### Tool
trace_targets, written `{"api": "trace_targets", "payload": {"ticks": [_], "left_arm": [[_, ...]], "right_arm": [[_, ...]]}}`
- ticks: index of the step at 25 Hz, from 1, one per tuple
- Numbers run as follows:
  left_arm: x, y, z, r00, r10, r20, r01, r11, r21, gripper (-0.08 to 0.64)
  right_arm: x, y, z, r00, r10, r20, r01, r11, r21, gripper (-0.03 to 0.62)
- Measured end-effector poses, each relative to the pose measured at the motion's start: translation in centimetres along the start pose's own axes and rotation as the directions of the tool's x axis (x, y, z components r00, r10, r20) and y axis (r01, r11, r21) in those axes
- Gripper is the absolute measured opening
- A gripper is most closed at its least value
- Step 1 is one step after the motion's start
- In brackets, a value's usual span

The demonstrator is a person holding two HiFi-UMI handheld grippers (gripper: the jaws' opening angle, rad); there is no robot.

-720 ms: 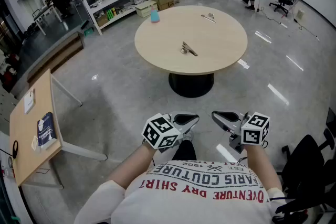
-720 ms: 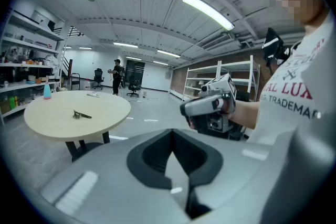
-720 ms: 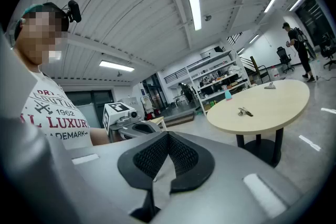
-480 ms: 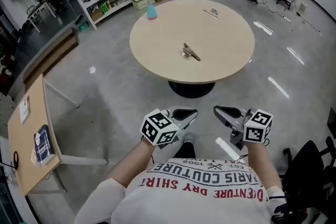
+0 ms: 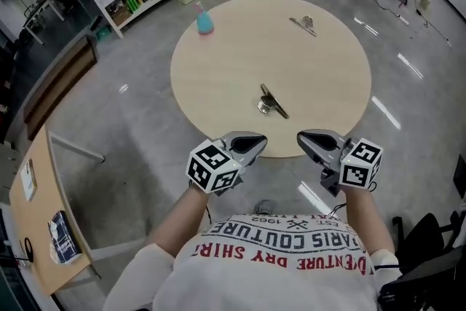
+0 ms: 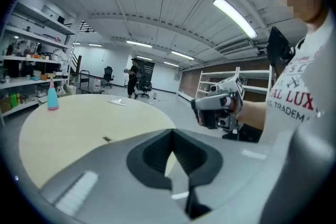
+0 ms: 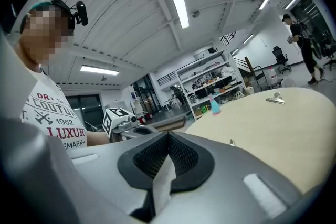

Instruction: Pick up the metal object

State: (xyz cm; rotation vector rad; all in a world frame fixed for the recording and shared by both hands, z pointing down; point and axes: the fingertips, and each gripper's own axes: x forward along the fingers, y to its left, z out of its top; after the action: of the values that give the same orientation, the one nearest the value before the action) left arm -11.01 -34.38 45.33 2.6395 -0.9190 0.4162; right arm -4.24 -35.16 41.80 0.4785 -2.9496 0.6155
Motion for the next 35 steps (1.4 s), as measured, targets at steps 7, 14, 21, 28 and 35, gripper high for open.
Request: {"api": "trace_targets", "payload": {"ticks": [7,14,21,28,35], "left_arm": [[1.5,3.8,0.3,0.999,-0.033,-0.002,0.033,0.999,0.003,0.003],[3.5,6.5,1.4,0.997,-0.037,0.063,0.037,0.999,0.014,0.003],[9.8,13.2,-1.1,0.995,0.033,-0.094,-0.026,0.997,0.079,0.328],[16.3,18.7,-8.5,0.936,0.063,-0.346,-0.030,0.995,0.098,0.417],[18.8,20.0,-12.5,0.877,0.105,-0.469,0.002,0.975,0.222,0.328]], "right_arm": [[2.9,-3.7,0.1,1.000,-0.012,-0.020,0.013,0.999,0.042,-0.003],[3.1,-5.9,-0.2,0.999,-0.042,-0.035,0.044,0.998,0.053,-0.003],[1.3,-9.3,-0.5,0.994,-0.107,-0.025,0.109,0.990,0.088,-0.003],[-0.5,-12.7,-2.3,0.985,-0.169,-0.032,0.172,0.972,0.160,-0.003],[-2.0,-14.9,-3.1,0.976,-0.214,-0.028,0.215,0.954,0.211,-0.003]]}}
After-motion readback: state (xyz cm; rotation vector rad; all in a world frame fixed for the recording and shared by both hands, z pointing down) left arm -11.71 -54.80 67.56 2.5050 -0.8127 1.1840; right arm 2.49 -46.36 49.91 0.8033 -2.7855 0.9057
